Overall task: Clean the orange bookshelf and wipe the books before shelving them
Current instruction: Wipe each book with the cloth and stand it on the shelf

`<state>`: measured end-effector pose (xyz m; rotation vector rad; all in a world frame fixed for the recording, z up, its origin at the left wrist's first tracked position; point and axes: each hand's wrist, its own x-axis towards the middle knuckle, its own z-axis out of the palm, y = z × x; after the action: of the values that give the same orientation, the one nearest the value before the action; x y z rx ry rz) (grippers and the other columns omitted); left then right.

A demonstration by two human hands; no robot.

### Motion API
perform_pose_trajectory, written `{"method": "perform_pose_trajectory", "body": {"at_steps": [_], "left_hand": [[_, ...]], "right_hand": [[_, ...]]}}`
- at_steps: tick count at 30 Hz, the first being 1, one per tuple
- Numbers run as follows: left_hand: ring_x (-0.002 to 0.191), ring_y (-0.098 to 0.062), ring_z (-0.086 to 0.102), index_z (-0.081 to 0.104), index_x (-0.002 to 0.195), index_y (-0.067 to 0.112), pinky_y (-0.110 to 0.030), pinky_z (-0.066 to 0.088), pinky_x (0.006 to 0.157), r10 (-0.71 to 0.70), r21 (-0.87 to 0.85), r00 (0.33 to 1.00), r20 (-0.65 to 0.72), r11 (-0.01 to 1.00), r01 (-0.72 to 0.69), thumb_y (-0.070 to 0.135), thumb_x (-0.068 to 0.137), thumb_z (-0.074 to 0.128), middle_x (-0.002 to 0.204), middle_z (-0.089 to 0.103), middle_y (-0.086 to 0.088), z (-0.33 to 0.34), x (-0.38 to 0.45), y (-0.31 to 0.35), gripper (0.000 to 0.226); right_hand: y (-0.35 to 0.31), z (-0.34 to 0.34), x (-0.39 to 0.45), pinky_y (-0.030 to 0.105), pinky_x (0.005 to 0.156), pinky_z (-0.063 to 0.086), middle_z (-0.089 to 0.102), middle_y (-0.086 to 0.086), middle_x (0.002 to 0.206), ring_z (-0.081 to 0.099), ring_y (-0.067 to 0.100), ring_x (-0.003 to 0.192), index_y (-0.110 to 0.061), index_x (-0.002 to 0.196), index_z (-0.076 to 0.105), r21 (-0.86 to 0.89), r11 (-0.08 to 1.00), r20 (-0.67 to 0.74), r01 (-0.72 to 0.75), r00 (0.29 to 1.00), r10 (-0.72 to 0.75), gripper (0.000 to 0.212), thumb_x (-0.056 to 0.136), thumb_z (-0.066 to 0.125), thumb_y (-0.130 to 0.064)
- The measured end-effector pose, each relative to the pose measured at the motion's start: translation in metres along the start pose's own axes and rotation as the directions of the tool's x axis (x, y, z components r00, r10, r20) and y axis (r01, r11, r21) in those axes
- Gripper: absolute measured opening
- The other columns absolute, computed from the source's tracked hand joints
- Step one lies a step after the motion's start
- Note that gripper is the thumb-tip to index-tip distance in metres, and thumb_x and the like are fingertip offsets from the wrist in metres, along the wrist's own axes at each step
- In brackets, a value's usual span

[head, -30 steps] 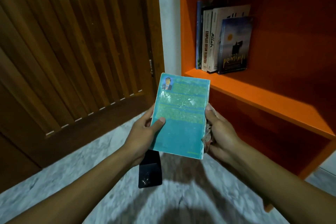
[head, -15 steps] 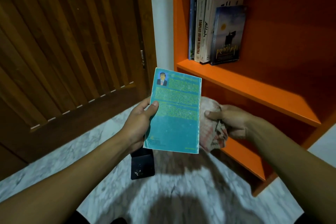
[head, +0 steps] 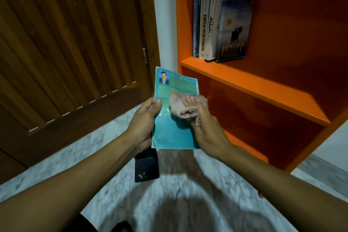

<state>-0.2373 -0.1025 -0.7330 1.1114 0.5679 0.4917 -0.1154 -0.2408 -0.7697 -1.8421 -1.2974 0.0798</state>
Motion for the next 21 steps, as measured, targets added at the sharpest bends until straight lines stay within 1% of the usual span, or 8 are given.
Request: {"method": "perform_pose_trajectory", "body": {"at_steps": [2,5,9,11,14,17,19,21], "left_hand": [[0.102,-0.035,0.068,0.059,0.116,0.012,-0.055,0.052,0.091,-0.003,-0.065,0.998,-0.059,0.998,-0.001,0.024,0.105,0.042,0.12,0.068,-0.019,-0.01,0.005,0.004,0.024],[0.109,-0.035,0.068,0.058,0.124,0.014,-0.056,0.053,0.093,-0.01,-0.134,0.991,-0.131,0.991,-0.008,0.027,0.106,0.04,0.122,0.069,-0.016,-0.025,0.009,0.011,0.029],[0.107,-0.035,0.069,0.06,0.125,0.014,-0.058,0.052,0.095,0.028,-0.033,0.981,-0.191,0.999,-0.034,0.035,0.105,0.041,0.118,0.072,-0.013,-0.036,0.008,0.016,0.034],[0.103,-0.036,0.071,0.06,0.121,0.011,-0.058,0.053,0.093,0.051,0.053,0.975,-0.216,0.998,-0.04,0.037,0.104,0.044,0.114,0.073,-0.015,-0.038,0.007,0.018,0.035],[0.096,-0.041,0.071,0.059,0.101,0.011,-0.061,0.054,0.089,0.076,0.207,0.972,-0.224,0.978,-0.029,0.039,0.102,0.048,0.105,0.074,-0.019,-0.036,0.003,0.016,0.03],[0.09,-0.043,0.071,0.059,0.095,0.01,-0.056,0.056,0.082,0.067,0.279,0.985,-0.16,0.96,-0.02,0.036,0.103,0.048,0.098,0.074,-0.02,-0.023,-0.007,0.01,0.029],[0.086,-0.045,0.07,0.061,0.093,0.008,-0.054,0.056,0.078,0.07,0.297,0.992,-0.105,0.954,-0.036,0.033,0.103,0.05,0.095,0.074,-0.02,-0.012,-0.013,0.003,0.029],[0.086,-0.047,0.07,0.062,0.096,0.007,-0.058,0.056,0.078,0.026,0.317,0.999,-0.048,0.948,-0.01,0.035,0.102,0.05,0.095,0.074,-0.021,0.002,-0.019,-0.005,0.031]], "right_hand": [[-0.004,0.004,-0.011,0.017,0.092,0.042,0.051,0.009,0.142,0.051,0.021,0.127,-0.019,0.139,0.038,0.071,0.997,0.095,0.033,0.995,-0.04,0.042,0.099,0.047,-0.013],[-0.008,0.004,-0.018,0.041,0.089,0.048,0.06,0.009,0.125,0.058,0.022,0.114,-0.014,0.131,0.043,0.098,0.995,0.192,0.028,0.98,-0.046,0.038,0.099,0.045,-0.034],[-0.01,-0.002,-0.021,0.052,0.069,0.05,0.059,0.012,0.089,0.059,0.026,0.077,-0.014,0.112,0.049,0.122,0.992,0.298,0.036,0.952,-0.071,0.027,0.099,0.048,-0.038],[-0.012,-0.007,-0.019,0.054,0.062,0.053,0.06,0.017,0.086,0.059,0.031,0.07,-0.017,0.11,0.053,0.235,0.966,0.323,-0.107,0.946,0.026,0.026,0.095,0.05,-0.039],[-0.017,-0.016,-0.006,0.059,0.072,0.055,0.071,0.022,0.101,0.067,0.047,0.086,-0.028,0.118,0.062,0.547,0.776,0.182,-0.314,0.949,0.256,0.023,0.098,0.051,-0.02],[-0.023,-0.035,0.015,0.033,0.078,0.061,0.072,0.008,0.116,0.071,0.024,0.103,-0.019,0.131,0.058,0.727,0.608,0.025,-0.321,0.896,0.443,0.031,0.105,0.043,-0.011],[-0.02,-0.044,0.027,0.031,0.077,0.06,0.07,0.007,0.12,0.07,0.019,0.101,-0.022,0.129,0.057,0.669,0.71,-0.182,-0.22,0.877,0.444,0.028,0.105,0.043,-0.016],[-0.017,-0.044,0.033,0.036,0.09,0.055,0.065,-0.004,0.128,0.063,0.007,0.109,-0.031,0.126,0.057,0.516,0.845,-0.344,-0.138,0.87,0.352,0.026,0.104,0.046,-0.025]]}}
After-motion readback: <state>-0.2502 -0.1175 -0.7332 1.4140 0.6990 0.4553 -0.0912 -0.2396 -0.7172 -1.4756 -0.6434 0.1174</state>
